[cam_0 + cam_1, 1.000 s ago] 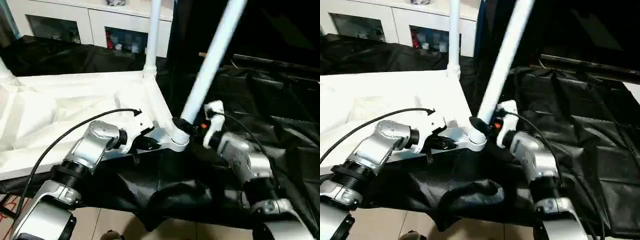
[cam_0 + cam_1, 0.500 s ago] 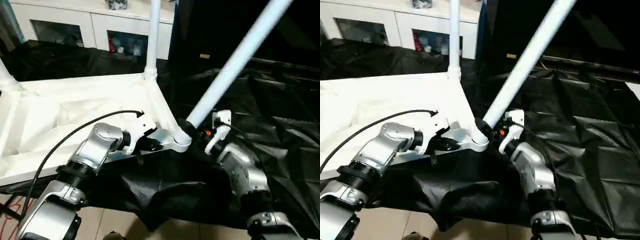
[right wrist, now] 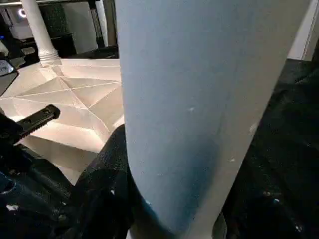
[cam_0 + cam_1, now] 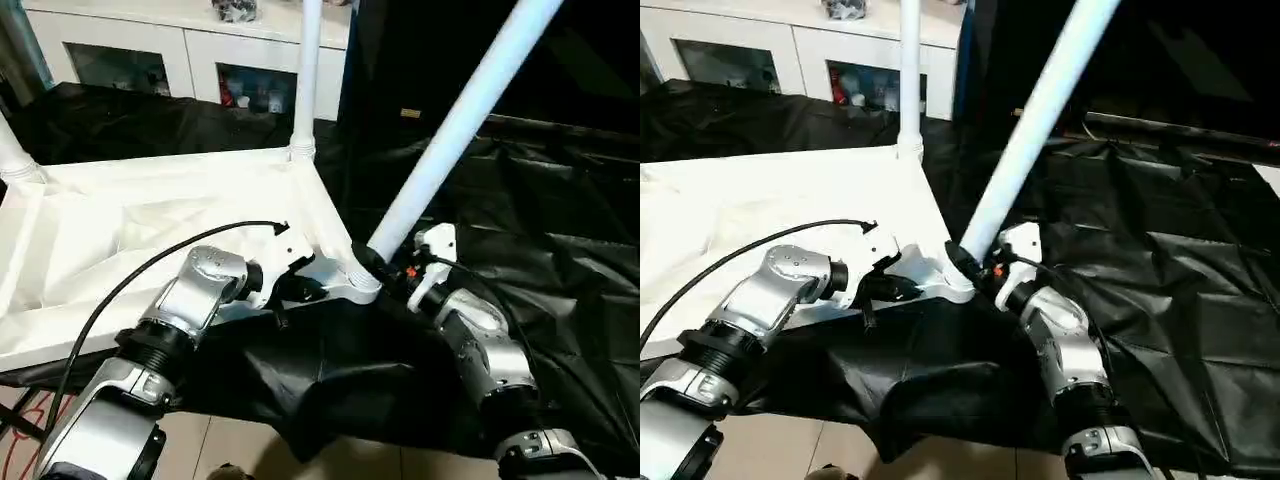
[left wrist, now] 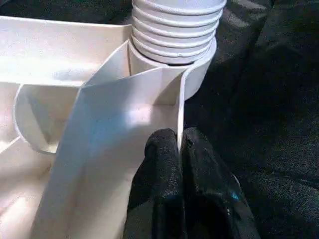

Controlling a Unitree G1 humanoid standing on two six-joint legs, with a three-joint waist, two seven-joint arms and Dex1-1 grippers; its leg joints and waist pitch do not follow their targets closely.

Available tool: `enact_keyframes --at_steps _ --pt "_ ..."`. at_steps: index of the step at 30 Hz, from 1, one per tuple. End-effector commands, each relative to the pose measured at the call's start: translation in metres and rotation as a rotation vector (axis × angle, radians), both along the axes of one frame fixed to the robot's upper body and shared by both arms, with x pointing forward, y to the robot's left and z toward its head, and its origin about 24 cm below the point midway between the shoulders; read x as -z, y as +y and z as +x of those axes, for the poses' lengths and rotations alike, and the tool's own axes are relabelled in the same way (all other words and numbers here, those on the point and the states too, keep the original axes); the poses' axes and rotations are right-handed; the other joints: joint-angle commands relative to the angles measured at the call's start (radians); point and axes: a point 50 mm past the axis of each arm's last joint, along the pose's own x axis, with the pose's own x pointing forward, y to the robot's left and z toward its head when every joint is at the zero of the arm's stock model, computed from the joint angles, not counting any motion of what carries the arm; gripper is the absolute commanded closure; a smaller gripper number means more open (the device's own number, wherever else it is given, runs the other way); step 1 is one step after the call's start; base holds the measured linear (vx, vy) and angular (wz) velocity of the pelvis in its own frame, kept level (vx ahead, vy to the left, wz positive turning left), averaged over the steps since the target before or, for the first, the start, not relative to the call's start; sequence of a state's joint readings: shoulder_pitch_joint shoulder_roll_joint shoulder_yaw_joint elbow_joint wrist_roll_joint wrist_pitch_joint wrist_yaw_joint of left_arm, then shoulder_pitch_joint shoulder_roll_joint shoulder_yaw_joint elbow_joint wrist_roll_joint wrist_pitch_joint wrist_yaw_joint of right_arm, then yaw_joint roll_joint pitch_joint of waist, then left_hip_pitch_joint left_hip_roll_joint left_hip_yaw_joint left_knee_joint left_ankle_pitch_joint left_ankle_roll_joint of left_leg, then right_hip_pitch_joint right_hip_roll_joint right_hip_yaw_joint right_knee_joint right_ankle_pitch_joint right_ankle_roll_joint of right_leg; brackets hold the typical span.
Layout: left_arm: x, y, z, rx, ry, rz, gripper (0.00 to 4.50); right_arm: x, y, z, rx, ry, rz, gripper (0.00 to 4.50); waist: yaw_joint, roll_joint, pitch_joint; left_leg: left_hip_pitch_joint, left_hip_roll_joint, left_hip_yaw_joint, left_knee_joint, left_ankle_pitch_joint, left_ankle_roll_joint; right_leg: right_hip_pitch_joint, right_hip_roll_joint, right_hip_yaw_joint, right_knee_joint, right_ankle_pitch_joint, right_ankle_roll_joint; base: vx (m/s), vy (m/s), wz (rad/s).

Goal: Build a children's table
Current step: Insert table leg to table base, then rotate leg to tighten

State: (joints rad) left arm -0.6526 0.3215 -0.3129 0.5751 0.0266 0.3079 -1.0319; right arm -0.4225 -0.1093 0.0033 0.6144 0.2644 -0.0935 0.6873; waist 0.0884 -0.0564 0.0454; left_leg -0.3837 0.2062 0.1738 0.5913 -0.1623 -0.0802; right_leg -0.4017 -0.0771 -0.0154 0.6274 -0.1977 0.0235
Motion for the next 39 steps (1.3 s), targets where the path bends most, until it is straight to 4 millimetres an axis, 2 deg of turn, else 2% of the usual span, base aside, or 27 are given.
enact_keyframes --at_steps 1,9,10,11,15,16,17,18,19,22,27,29,31,32,36,39 --pt "-0.011 0.003 0.009 -0.060 -0.054 -0.036 4.50 0.031 -0.013 -0.013 0.025 0.130 -0.075 2.60 -0.006 0.010 -0.052 0.024 0.019 -0.004 -0.088 -0.381 -0.029 0.021 -0.047 0.022 -0.095 -0.316 -0.183 0.000 0.000 0.00" --pt "-0.012 0.003 0.009 -0.048 -0.064 -0.035 4.50 0.034 -0.013 -0.015 -0.009 0.140 -0.091 2.60 -0.007 0.010 -0.050 0.022 0.019 -0.005 -0.091 -0.401 -0.028 0.019 -0.048 0.022 -0.099 -0.340 -0.178 0.000 0.000 0.00" --pt "-0.012 0.003 0.009 -0.038 -0.065 -0.036 4.50 0.034 -0.013 -0.014 -0.024 0.145 -0.099 2.60 -0.006 0.015 -0.050 0.024 0.019 -0.006 -0.092 -0.402 -0.028 0.019 -0.048 0.023 -0.098 -0.336 -0.179 0.000 0.000 0.00" --pt "-0.012 0.003 0.008 -0.019 -0.066 -0.037 4.50 0.034 -0.012 -0.013 -0.064 0.148 -0.124 2.60 -0.009 0.011 -0.050 0.022 0.019 -0.005 -0.091 -0.404 -0.028 0.020 -0.047 0.022 -0.099 -0.338 -0.179 0.000 0.000 0.00" --pt "-0.012 0.002 0.006 0.017 -0.069 -0.039 4.50 0.034 -0.010 -0.012 -0.143 0.178 -0.168 2.60 -0.010 0.011 -0.051 0.020 0.018 -0.005 -0.091 -0.392 -0.024 0.023 -0.047 0.022 -0.098 -0.330 -0.182 0.000 0.000 0.00" --pt "-0.013 0.002 0.004 0.043 -0.066 -0.038 4.50 0.033 -0.009 -0.010 -0.213 0.202 -0.199 2.60 -0.009 0.009 -0.050 0.022 0.019 -0.003 -0.090 -0.387 -0.020 0.020 -0.046 0.023 -0.099 -0.321 -0.186 0.000 0.000 0.00" --pt "-0.013 0.002 0.003 0.053 -0.067 -0.037 4.50 0.033 -0.008 -0.009 -0.238 0.206 -0.213 2.60 -0.010 0.007 -0.052 0.017 0.019 -0.004 -0.090 -0.372 -0.016 0.026 -0.048 0.022 -0.096 -0.316 -0.189 0.000 0.000 0.00" --pt "-0.013 0.002 0.003 0.057 -0.068 -0.036 4.50 0.032 -0.008 -0.008 -0.252 0.205 -0.223 2.60 -0.009 0.006 -0.052 0.017 0.019 -0.003 -0.090 -0.359 -0.015 0.026 -0.047 0.022 -0.095 -0.305 -0.190 0.000 0.000 0.00" --pt "-0.013 0.003 0.002 0.059 -0.069 -0.035 4.50 0.031 -0.007 -0.008 -0.265 0.203 -0.229 2.60 -0.009 0.008 -0.052 0.020 0.020 -0.001 -0.088 -0.351 -0.013 0.023 -0.048 0.023 -0.095 -0.291 -0.196 0.000 0.000 0.00" --pt "-0.014 0.003 0.001 0.082 -0.074 -0.038 4.50 0.030 -0.005 -0.008 -0.326 0.209 -0.239 2.60 -0.007 0.000 -0.052 0.019 0.020 0.001 -0.088 -0.327 -0.007 0.026 -0.049 0.022 -0.094 -0.278 -0.197 0.000 0.000 0.00" --pt "-0.016 0.006 -0.004 0.146 -0.083 -0.036 4.50 0.027 -0.004 -0.009 -0.415 0.206 -0.273 2.60 -0.006 0.000 -0.054 0.020 0.022 0.001 -0.089 -0.307 0.001 0.027 -0.048 0.021 -0.091 -0.255 -0.201 0.000 0.000 0.00" --pt "-0.018 0.008 -0.006 0.177 -0.085 -0.034 4.50 0.025 -0.003 -0.009 -0.450 0.200 -0.273 2.60 -0.007 -0.002 -0.053 0.020 0.023 0.001 -0.091 -0.316 0.000 0.026 -0.048 0.021 -0.092 -0.261 -0.203 0.000 0.000 0.00" --pt "-0.020 0.010 -0.008 0.211 -0.089 -0.039 4.50 0.024 -0.003 -0.011 -0.486 0.198 -0.269 2.60 -0.008 0.000 -0.053 0.023 0.024 0.000 -0.092 -0.331 -0.005 0.024 -0.047 0.021 -0.092 -0.270 -0.202 0.000 0.000 0.00" --pt "-0.022 0.012 -0.011 0.255 -0.078 -0.045 4.50 0.024 -0.003 -0.013 -0.530 0.201 -0.270 2.60 -0.008 -0.003 -0.053 0.023 0.024 0.000 -0.093 -0.332 -0.006 0.025 -0.047 0.020 -0.091 -0.265 -0.203 0.000 0.000 0.00" --pt "-0.026 0.018 -0.014 0.306 -0.063 -0.042 4.50 0.026 -0.005 -0.019 -0.586 0.208 -0.283 2.60 -0.008 -0.003 -0.056 0.024 0.025 0.001 -0.093 -0.305 0.000 0.027 -0.045 0.020 -0.086 -0.204 -0.215 0.000 0.000 0.00" --pt "-0.029 0.020 -0.010 0.271 -0.081 -0.043 4.50 0.027 -0.005 -0.020 -0.591 0.205 -0.281 2.60 -0.008 -0.006 -0.058 0.023 0.025 0.003 -0.092 -0.282 0.002 0.030 -0.045 0.019 -0.081 -0.157 -0.226 0.000 0.000 0.00"
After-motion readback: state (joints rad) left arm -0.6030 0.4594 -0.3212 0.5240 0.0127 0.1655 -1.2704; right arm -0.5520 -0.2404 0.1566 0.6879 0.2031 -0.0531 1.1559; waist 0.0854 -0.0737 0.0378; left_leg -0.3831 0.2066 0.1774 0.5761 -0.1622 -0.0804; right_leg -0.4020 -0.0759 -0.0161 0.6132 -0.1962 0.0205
